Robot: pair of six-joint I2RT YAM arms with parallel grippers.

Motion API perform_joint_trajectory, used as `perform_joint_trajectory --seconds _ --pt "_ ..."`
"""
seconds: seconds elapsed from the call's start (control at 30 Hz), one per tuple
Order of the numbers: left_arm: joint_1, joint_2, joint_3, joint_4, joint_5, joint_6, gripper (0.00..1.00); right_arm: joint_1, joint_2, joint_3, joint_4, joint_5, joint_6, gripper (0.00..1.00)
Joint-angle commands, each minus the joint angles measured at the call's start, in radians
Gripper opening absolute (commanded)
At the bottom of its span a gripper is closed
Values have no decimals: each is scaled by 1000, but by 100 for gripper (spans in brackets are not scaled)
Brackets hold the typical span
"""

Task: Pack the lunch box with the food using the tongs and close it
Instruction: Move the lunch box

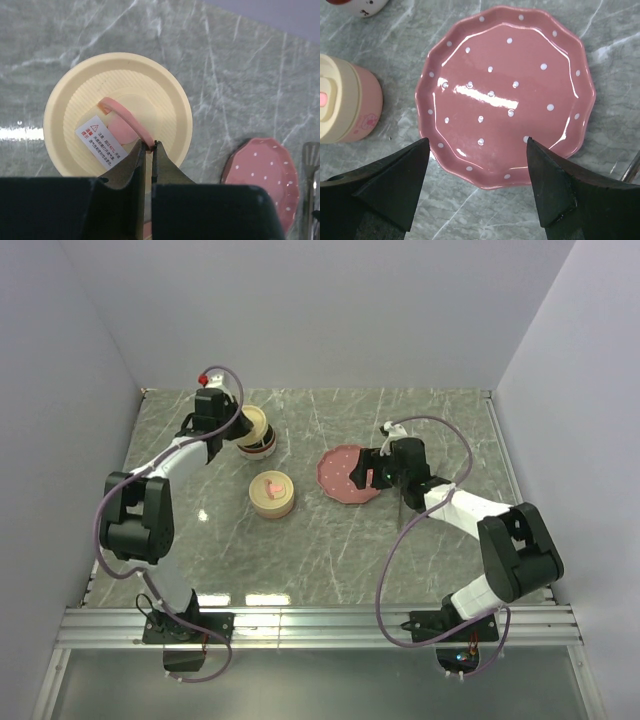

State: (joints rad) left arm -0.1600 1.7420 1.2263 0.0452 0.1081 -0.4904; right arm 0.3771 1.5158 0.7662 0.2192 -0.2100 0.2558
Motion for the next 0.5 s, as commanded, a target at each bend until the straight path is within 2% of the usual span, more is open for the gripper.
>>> perform_joint_trajectory --seconds 0.0,0.47 --pt "2 11 42 -22 -7 9 0 6 -51 -1 35 18 -7 85" --pt "0 131 93 -30 21 7 0 6 -36 4 31 21 -10 85"
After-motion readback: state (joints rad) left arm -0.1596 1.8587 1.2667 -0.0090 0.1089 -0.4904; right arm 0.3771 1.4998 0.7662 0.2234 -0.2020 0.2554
